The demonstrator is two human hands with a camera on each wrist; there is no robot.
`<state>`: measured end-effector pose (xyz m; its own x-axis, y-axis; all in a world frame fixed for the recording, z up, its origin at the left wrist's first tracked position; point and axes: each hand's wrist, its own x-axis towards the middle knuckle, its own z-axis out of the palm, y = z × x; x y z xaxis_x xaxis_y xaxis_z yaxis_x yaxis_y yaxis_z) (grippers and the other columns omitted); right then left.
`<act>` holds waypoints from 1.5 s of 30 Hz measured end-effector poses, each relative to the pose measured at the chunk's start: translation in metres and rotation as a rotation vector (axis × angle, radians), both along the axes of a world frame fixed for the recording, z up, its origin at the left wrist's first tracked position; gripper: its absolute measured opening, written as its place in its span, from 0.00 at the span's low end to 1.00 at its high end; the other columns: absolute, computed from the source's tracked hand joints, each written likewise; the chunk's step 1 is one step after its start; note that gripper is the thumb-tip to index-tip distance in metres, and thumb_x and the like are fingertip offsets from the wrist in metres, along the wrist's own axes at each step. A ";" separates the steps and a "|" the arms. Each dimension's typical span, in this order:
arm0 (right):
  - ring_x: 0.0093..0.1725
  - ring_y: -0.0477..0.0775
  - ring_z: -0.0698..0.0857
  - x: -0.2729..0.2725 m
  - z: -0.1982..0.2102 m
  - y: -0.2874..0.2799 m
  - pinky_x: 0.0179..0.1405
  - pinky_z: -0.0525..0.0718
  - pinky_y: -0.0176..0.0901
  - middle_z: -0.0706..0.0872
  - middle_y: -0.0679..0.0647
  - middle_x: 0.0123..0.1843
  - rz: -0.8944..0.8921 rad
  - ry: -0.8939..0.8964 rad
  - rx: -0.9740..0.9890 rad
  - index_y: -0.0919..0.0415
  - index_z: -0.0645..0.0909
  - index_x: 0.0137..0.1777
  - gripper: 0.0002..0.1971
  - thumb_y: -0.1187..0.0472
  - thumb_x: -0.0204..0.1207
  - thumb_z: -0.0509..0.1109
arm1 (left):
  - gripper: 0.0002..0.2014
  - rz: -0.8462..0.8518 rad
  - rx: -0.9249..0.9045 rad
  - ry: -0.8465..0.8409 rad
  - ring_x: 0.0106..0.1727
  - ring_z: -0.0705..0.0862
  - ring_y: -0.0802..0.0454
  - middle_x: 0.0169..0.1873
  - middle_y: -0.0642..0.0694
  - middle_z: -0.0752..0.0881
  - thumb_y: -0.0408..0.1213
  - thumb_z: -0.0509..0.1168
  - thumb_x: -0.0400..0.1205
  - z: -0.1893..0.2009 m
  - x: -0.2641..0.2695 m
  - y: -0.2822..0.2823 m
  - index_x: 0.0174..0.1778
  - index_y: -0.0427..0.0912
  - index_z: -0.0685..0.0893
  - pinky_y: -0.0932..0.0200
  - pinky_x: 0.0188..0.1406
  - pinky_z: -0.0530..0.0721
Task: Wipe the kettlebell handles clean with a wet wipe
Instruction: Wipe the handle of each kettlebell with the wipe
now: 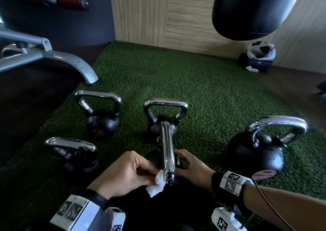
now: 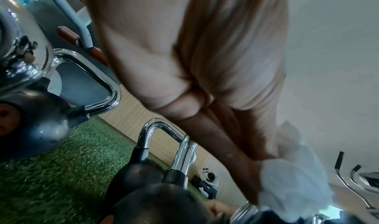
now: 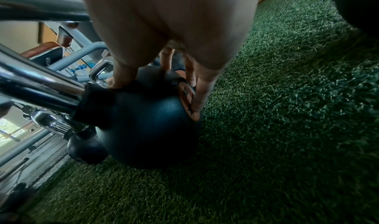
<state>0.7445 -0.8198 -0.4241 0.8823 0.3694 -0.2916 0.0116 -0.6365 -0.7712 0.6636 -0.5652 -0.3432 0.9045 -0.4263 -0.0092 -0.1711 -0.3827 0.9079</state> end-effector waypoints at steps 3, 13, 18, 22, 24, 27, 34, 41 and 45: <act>0.70 0.41 0.83 0.002 -0.003 -0.001 0.75 0.83 0.52 0.85 0.40 0.69 -0.003 -0.007 0.002 0.30 0.72 0.76 0.54 0.13 0.46 0.75 | 0.08 0.022 0.035 -0.043 0.50 0.93 0.64 0.44 0.62 0.95 0.37 0.82 0.75 -0.003 -0.002 -0.002 0.47 0.55 0.97 0.66 0.52 0.87; 0.70 0.42 0.84 0.010 0.025 -0.002 0.75 0.82 0.54 0.85 0.39 0.72 0.100 -0.012 -0.065 0.32 0.74 0.77 0.52 0.18 0.49 0.79 | 0.05 0.230 0.181 -0.076 0.46 0.91 0.69 0.40 0.68 0.93 0.44 0.79 0.78 -0.013 -0.006 -0.003 0.46 0.61 0.95 0.67 0.49 0.87; 0.52 0.43 0.88 0.026 0.078 -0.003 0.46 0.91 0.37 0.87 0.45 0.61 -0.027 -0.262 -0.065 0.35 0.75 0.77 0.30 0.48 0.76 0.80 | 0.06 0.584 -0.062 -0.218 0.48 0.93 0.62 0.41 0.60 0.95 0.43 0.80 0.76 0.013 0.011 0.020 0.48 0.56 0.95 0.63 0.52 0.89; 0.34 0.35 0.82 0.014 0.121 0.011 0.35 0.81 0.26 0.91 0.43 0.45 -0.050 -0.529 0.132 0.39 0.87 0.66 0.21 0.51 0.74 0.83 | 0.10 0.679 -0.457 -0.085 0.44 0.95 0.47 0.40 0.42 0.95 0.33 0.80 0.73 0.044 0.019 0.019 0.48 0.38 0.93 0.51 0.44 0.95; 0.36 0.37 0.84 0.001 0.141 0.021 0.38 0.84 0.28 0.92 0.43 0.47 0.024 -0.560 0.231 0.38 0.88 0.66 0.24 0.50 0.69 0.86 | 0.14 0.663 -0.572 -0.018 0.43 0.95 0.48 0.40 0.38 0.95 0.35 0.80 0.69 0.057 0.020 0.011 0.48 0.33 0.92 0.58 0.40 0.93; 0.44 0.47 0.92 -0.015 0.158 0.032 0.50 0.92 0.40 0.92 0.45 0.54 0.106 -0.561 0.336 0.44 0.88 0.68 0.29 0.48 0.64 0.86 | 0.19 0.600 -0.653 0.061 0.39 0.93 0.51 0.40 0.38 0.94 0.38 0.79 0.65 0.070 0.019 -0.003 0.48 0.31 0.91 0.62 0.37 0.91; 0.47 0.55 0.94 -0.020 0.159 0.040 0.52 0.93 0.64 0.93 0.48 0.53 0.046 -0.543 0.477 0.48 0.93 0.62 0.22 0.53 0.66 0.87 | 0.06 0.511 -0.689 0.139 0.37 0.93 0.51 0.40 0.39 0.94 0.34 0.75 0.74 0.076 0.019 -0.025 0.42 0.36 0.94 0.62 0.34 0.90; 0.45 0.56 0.95 -0.004 0.151 0.030 0.48 0.95 0.53 0.96 0.48 0.47 -0.053 -0.440 0.400 0.51 0.94 0.53 0.11 0.60 0.71 0.85 | 0.17 0.441 -0.559 0.198 0.52 0.94 0.38 0.51 0.40 0.95 0.48 0.63 0.86 0.057 0.021 -0.021 0.53 0.43 0.95 0.44 0.56 0.90; 0.43 0.55 0.94 0.017 0.121 0.013 0.42 0.93 0.42 0.95 0.58 0.47 -0.265 -0.151 0.492 0.65 0.91 0.54 0.11 0.69 0.72 0.83 | 0.10 0.600 -0.048 -0.067 0.54 0.92 0.59 0.50 0.60 0.94 0.47 0.63 0.90 0.014 0.029 -0.005 0.54 0.59 0.92 0.52 0.60 0.85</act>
<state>0.7617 -0.8066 -0.3029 0.9817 0.1904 -0.0055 0.0333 -0.1999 -0.9792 0.6927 -0.5698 -0.3288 0.9851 0.1603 0.0623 0.0050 -0.3889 0.9213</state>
